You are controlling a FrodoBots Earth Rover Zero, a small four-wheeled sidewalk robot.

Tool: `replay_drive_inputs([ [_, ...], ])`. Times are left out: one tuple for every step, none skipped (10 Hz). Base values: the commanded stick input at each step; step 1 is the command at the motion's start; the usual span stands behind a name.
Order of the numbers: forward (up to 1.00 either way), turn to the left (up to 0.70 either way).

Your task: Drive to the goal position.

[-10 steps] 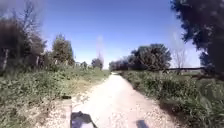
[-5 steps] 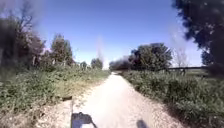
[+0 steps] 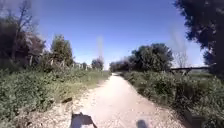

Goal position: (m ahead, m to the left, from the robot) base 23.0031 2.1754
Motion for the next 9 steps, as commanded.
replay_drive_inputs([
  [0.50,0.00],
  [0.50,0.00],
  [0.50,0.00],
  [0.50,0.00],
  [0.50,0.00],
  [0.50,0.00],
  [0.50,0.00],
  [0.50,0.00],
  [0.50,0.00],
])
